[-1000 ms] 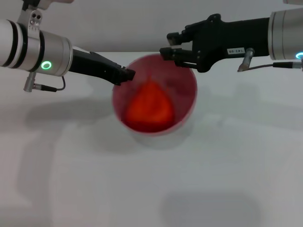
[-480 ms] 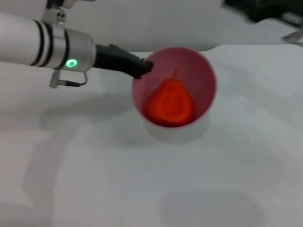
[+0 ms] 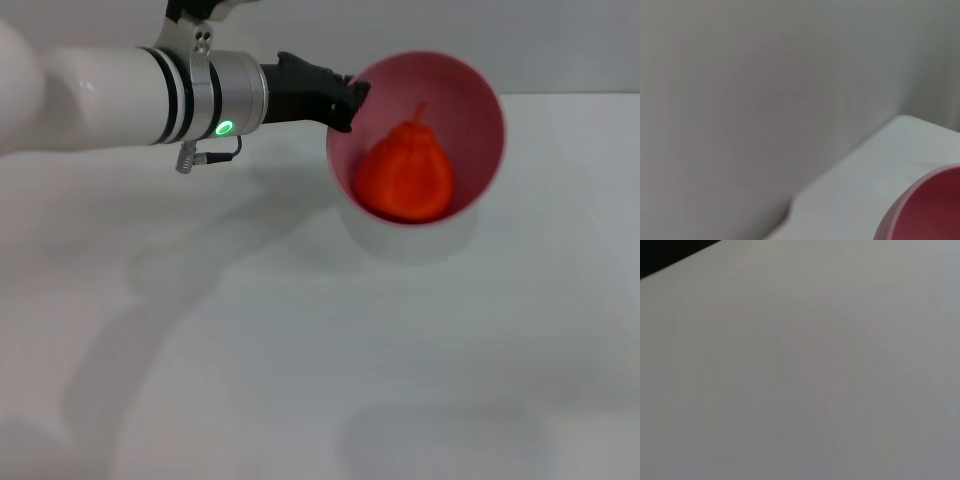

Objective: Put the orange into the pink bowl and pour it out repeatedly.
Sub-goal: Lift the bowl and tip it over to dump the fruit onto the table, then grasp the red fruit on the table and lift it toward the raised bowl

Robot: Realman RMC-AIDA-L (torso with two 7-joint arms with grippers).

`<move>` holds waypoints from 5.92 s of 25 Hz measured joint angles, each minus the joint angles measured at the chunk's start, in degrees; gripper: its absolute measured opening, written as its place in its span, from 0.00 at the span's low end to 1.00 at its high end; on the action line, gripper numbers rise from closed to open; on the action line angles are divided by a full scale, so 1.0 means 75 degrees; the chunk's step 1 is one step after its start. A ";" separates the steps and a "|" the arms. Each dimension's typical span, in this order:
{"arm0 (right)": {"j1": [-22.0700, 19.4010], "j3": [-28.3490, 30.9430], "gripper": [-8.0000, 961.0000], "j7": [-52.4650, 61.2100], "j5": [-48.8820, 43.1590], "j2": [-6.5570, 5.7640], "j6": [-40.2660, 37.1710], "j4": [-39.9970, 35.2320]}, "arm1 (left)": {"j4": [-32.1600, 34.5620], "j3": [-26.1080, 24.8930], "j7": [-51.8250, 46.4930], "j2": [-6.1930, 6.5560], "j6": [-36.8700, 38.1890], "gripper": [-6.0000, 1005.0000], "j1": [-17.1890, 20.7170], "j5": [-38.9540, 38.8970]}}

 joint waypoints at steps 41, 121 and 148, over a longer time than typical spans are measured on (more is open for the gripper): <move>0.0232 0.0576 0.55 -0.0212 0.1077 -0.0049 -0.1387 0.1147 | -0.0383 0.6740 0.0689 -0.0026 -1.0808 0.05 0.1494 0.2485; 0.0443 -0.0019 0.55 0.0065 0.1069 -0.0063 -0.1552 0.1418 | -0.0242 0.2284 -0.3557 -0.0001 -0.2725 0.05 -0.0643 0.1841; 0.0540 0.1934 0.55 0.5058 -0.6694 -0.0965 -0.0856 -0.0133 | -0.1974 -0.4111 0.0570 0.0634 0.3510 0.05 -0.1358 0.0626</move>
